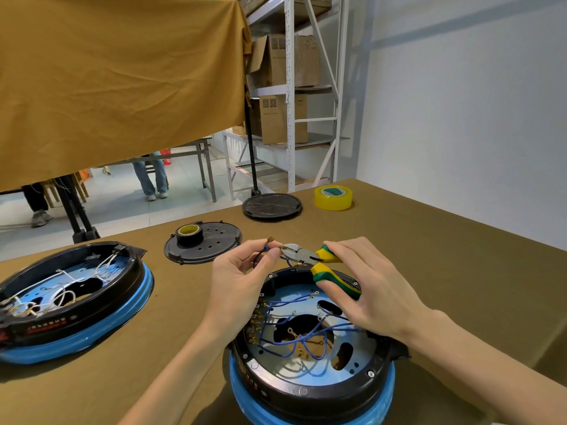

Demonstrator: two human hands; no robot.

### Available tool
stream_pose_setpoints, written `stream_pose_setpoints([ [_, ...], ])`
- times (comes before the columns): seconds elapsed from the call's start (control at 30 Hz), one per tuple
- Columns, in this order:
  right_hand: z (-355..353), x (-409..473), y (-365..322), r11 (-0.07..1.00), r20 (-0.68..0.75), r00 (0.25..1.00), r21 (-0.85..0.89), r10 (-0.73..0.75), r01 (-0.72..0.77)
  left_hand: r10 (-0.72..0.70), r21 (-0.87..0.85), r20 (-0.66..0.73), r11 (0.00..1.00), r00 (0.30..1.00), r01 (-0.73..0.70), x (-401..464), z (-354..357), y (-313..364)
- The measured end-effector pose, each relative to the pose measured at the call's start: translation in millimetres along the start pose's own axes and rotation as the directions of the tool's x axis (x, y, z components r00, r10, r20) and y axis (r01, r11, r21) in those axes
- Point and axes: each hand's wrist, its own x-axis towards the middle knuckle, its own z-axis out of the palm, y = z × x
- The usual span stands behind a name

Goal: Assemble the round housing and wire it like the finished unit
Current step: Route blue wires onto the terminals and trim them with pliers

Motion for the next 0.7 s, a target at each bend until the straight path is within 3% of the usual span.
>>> stream_pose_setpoints([
  [0.23, -1.0, 0.5, -0.8, 1.000, -0.052, 0.998, -0.009, -0.026, 0.026, 0.006, -0.008, 0.021, 1.000, 1.000, -0.005, -1.2, 2.1, 3.7],
  [0.43, -0.1, 1.0, -0.2, 0.999, -0.065, 0.997, -0.043, -0.031, 0.029, 0.021, -0.105, 0.116, 0.994, 0.993, -0.009, -1.9, 2.4, 6.5],
  [0.7, 0.4, -0.5, 0.4, 0.999, -0.098, 0.995, -0.006, -0.033, 0.033, 0.050, -0.109, 0.212, 0.994, 0.976, -0.027, -1.5, 2.3, 4.7],
])
